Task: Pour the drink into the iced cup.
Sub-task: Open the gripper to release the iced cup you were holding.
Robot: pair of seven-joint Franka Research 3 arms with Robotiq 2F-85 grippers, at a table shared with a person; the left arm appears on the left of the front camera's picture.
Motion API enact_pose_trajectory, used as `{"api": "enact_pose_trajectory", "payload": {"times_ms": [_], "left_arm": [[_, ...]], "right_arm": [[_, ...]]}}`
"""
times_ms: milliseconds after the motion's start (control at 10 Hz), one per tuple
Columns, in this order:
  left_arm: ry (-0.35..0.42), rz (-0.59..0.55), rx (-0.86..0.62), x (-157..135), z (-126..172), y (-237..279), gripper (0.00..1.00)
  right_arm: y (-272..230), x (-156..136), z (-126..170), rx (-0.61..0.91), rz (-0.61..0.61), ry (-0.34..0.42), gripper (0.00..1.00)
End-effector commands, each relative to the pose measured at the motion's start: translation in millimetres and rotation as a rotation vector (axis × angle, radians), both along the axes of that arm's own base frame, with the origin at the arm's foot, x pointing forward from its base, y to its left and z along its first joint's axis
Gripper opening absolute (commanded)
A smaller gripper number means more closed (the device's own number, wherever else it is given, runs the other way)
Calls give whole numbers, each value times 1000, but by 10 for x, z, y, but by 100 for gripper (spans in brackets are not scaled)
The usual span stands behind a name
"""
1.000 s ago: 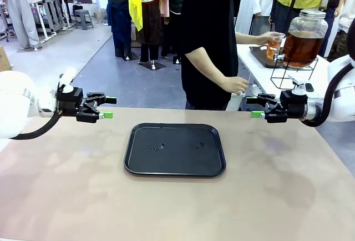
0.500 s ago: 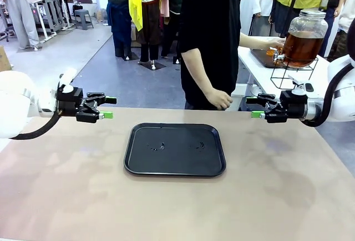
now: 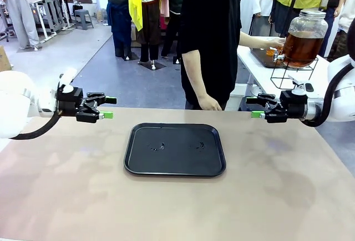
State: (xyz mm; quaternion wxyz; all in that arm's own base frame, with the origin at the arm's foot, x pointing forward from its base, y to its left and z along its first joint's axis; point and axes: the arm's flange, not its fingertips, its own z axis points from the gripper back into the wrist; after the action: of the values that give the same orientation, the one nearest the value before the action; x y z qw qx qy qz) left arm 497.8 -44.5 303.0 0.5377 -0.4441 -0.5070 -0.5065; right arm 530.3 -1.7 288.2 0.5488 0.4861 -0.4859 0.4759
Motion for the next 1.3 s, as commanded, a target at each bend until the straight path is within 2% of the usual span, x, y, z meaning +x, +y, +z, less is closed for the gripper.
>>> {"api": "enact_pose_trajectory", "payload": {"times_ms": [0,1200], "left_arm": [[2,-1,-2,22,16,-7,100],[2,-1,-2,22,16,-7,100]], "right_arm": [[-3,-8,26,5,5,-2,100],[-3,-8,26,5,5,-2,100]]}}
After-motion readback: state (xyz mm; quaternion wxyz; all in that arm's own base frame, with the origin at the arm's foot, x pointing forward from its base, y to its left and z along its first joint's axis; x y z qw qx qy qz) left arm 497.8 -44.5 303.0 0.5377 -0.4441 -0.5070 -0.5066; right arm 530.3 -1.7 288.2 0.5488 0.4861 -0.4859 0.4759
